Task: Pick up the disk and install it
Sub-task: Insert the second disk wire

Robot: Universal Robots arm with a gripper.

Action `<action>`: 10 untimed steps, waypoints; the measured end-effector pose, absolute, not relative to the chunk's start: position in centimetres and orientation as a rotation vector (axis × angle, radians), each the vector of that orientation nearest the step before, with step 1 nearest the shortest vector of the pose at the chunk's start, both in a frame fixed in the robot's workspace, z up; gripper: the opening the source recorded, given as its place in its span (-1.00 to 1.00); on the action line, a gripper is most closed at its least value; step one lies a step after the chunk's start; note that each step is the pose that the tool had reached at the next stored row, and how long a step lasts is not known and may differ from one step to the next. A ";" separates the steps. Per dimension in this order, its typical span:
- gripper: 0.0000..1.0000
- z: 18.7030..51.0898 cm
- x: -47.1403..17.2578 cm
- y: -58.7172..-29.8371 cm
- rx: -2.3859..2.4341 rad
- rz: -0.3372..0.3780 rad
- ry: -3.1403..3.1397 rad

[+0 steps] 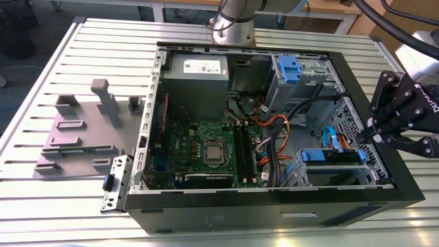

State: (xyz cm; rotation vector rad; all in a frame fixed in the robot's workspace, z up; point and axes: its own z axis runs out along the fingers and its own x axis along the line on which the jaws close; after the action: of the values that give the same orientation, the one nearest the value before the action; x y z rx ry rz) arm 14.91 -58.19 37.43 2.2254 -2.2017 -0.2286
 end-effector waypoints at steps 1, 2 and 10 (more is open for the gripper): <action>-0.79 37.4 14.9 -58.2 2.225 -0.229 -2.202; -0.79 37.4 14.9 -58.2 2.226 -0.229 -2.201; -0.79 37.4 14.9 -58.2 2.313 -0.228 -2.100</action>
State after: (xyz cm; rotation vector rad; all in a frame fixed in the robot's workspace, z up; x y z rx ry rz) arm 14.91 -58.19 37.43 2.3132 -2.1002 -0.2278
